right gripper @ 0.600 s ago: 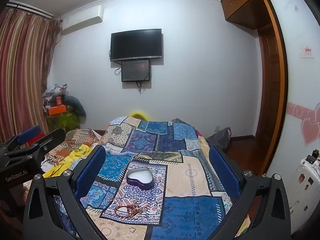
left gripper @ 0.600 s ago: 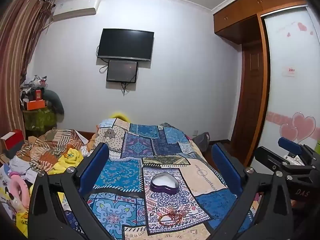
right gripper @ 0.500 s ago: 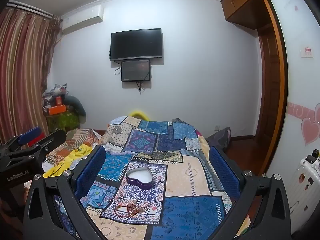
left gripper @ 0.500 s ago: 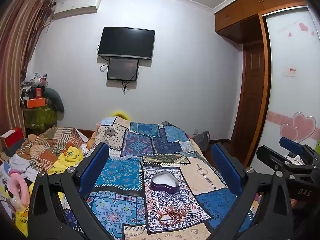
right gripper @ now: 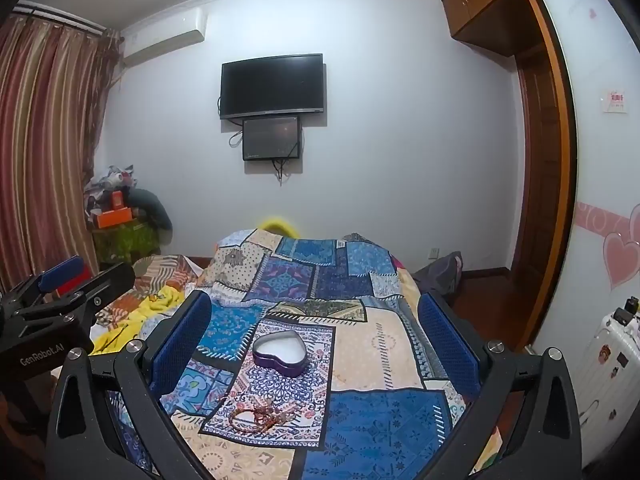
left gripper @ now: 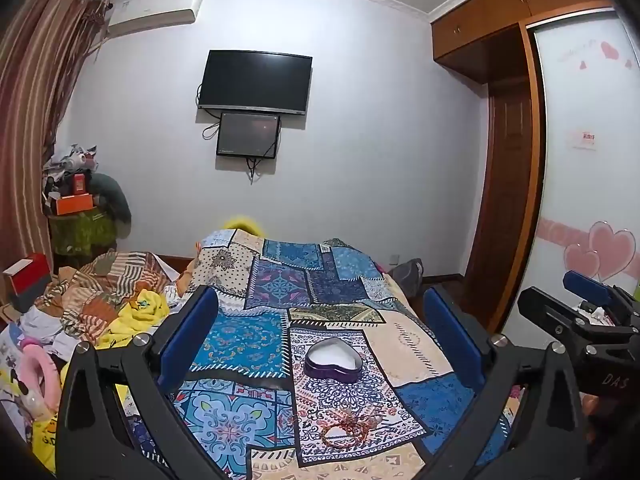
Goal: Organize jewelry
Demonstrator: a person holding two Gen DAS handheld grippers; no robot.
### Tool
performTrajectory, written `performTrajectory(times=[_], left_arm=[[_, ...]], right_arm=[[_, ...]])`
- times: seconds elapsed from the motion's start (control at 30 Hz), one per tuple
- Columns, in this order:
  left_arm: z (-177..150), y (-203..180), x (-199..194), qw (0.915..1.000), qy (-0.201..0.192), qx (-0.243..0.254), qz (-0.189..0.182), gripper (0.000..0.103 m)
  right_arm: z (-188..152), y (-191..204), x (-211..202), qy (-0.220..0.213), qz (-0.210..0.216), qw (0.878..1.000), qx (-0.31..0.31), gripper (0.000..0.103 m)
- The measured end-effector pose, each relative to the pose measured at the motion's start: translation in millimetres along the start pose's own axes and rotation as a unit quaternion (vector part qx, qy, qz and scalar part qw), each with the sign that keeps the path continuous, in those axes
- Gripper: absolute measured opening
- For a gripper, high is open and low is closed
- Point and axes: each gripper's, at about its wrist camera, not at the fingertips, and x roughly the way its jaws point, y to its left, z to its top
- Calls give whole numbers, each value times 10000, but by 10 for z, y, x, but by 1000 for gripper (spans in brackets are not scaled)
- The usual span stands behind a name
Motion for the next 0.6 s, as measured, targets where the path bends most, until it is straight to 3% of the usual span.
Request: performTrajectory(times=[0.6], left_arm=[[15, -24, 23, 10000, 22, 35, -42, 103]], right_arm=[[-37, 13, 28, 49, -8, 10000, -12, 102]])
